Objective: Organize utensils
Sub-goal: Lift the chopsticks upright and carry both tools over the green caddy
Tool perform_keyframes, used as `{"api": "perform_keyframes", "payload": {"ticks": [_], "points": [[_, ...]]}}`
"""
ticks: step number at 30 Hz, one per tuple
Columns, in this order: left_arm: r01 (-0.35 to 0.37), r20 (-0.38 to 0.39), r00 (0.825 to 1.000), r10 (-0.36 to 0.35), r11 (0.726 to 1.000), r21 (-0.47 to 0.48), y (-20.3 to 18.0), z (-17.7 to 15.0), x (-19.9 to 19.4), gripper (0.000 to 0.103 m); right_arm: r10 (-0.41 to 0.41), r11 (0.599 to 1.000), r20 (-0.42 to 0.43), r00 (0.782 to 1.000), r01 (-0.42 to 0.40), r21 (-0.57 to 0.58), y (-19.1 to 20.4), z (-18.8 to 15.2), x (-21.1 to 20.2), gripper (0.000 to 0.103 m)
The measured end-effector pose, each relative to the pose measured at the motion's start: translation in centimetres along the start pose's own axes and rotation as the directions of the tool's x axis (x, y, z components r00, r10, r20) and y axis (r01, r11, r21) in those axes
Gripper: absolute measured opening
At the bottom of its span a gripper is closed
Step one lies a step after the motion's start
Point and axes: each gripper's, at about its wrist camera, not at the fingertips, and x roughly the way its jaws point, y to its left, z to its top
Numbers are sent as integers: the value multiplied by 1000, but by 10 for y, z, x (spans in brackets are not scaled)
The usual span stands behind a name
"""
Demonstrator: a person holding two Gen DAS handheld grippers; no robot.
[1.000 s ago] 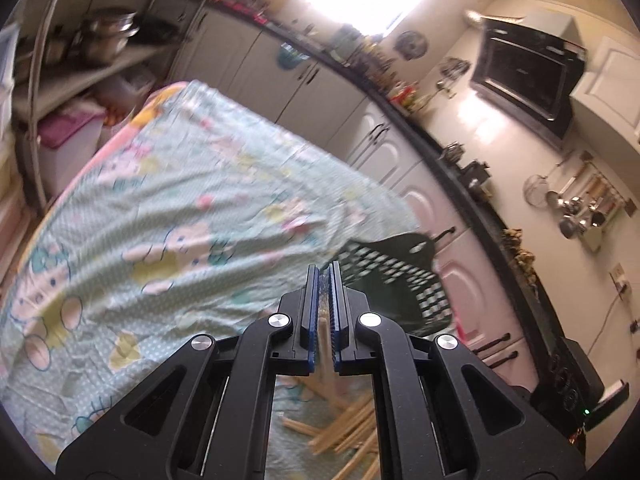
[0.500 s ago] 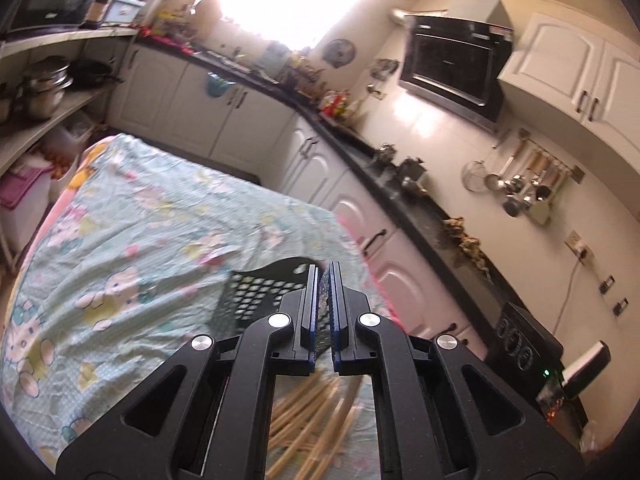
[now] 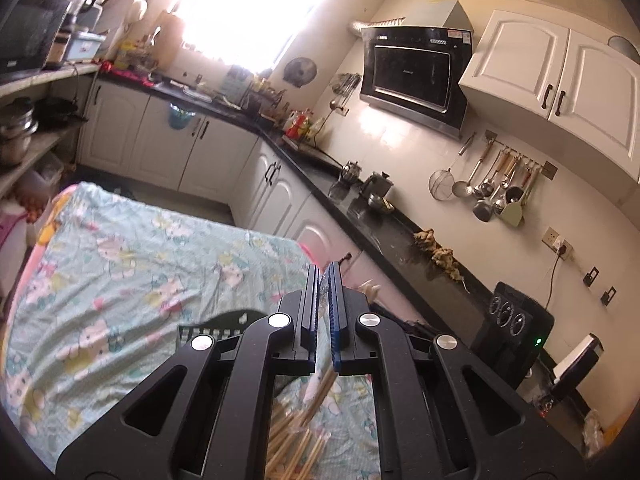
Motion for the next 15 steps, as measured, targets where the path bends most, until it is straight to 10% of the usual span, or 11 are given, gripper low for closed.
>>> {"api": "perform_keyframes", "payload": {"ticks": [15], "points": [[-78, 76, 994, 73, 995, 64, -5, 40, 5, 2, -95, 994, 193, 977, 104, -39, -30, 40, -9, 6]]}}
